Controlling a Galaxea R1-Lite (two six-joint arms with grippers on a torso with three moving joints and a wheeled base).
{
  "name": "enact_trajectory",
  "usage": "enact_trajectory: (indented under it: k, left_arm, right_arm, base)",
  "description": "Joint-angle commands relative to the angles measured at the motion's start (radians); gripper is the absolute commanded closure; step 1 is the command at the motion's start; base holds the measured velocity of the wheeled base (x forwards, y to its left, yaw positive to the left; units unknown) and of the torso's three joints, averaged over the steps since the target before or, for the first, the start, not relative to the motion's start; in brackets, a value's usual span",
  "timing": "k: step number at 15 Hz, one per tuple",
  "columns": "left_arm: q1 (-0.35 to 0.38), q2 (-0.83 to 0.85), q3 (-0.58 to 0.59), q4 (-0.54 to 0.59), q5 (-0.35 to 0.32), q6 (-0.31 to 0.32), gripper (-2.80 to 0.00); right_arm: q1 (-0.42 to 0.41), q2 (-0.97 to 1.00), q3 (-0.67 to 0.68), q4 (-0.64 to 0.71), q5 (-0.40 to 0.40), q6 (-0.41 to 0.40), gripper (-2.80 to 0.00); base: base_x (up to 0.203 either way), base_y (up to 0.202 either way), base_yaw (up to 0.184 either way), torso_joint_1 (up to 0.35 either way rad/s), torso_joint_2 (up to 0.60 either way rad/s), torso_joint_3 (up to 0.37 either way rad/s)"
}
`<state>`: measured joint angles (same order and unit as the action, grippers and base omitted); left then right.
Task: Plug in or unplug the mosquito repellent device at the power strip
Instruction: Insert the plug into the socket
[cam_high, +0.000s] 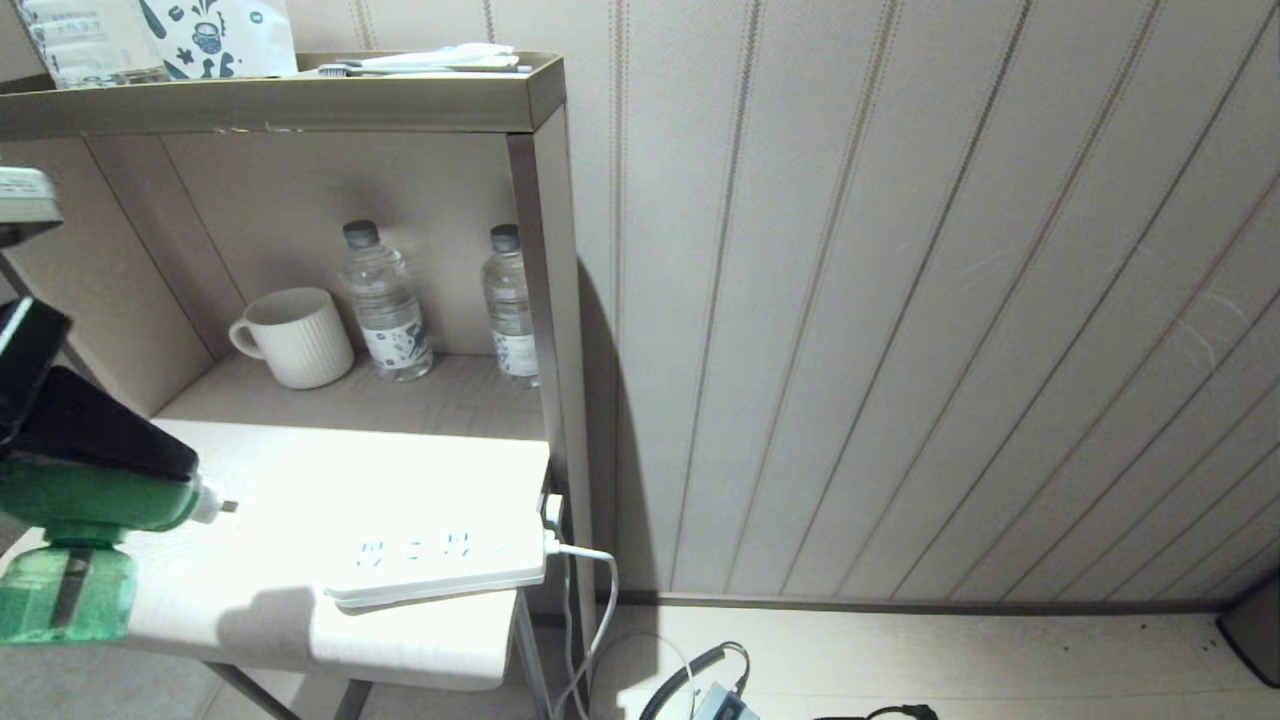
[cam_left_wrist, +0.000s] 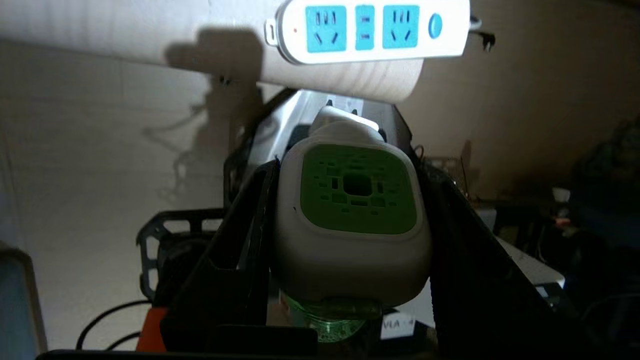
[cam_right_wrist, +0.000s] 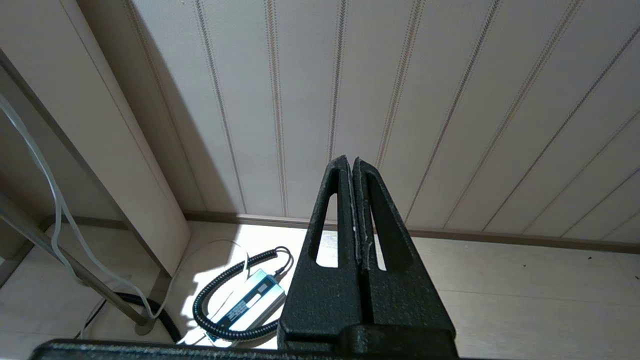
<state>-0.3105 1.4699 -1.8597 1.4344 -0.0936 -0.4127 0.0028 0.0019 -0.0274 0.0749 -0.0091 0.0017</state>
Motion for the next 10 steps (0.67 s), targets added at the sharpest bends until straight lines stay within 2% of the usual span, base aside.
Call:
enact_trajectory:
  k: [1, 6, 10]
  left_arm:
    - [-0.012, 0.150, -0.035, 0.053, -0.025, -0.008, 0.00]
    - [-0.072, 0.220, -0.038, 0.034, -0.034, -0.050, 0.00]
    - [-0.092, 0.240, -0.039, 0.025, -0.033, -0.052, 0.00]
  right_arm:
    - [0.000, 0.000, 0.000, 0.000, 0.000, 0.000, 0.00]
    - [0.000, 0.000, 0.000, 0.000, 0.000, 0.000, 0.00]
    - [0.000, 0.000, 0.000, 0.000, 0.000, 0.000, 0.00]
  base:
    - [0.000, 0.000, 0.000, 0.000, 0.00, 0.000]
    - [0.000, 0.000, 0.000, 0.000, 0.00, 0.000]
    - [0.000, 0.000, 0.000, 0.000, 0.00, 0.000]
